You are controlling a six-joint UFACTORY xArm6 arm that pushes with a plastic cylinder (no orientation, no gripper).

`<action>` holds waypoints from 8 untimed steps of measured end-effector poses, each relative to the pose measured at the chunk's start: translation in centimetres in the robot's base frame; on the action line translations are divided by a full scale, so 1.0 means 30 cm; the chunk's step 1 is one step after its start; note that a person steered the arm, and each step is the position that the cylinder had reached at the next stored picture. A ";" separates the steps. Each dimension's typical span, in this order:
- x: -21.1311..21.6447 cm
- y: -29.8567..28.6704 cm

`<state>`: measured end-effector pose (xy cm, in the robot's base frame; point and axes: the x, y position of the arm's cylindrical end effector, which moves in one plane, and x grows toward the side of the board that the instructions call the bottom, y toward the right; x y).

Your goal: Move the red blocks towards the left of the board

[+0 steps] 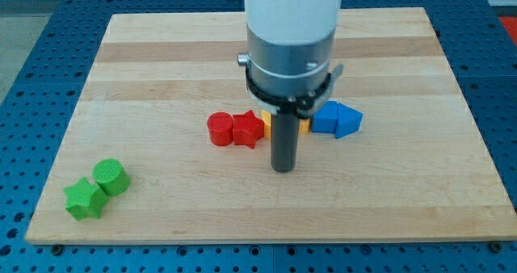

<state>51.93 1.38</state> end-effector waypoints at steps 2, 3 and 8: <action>-0.065 -0.053; -0.132 -0.154; -0.296 -0.631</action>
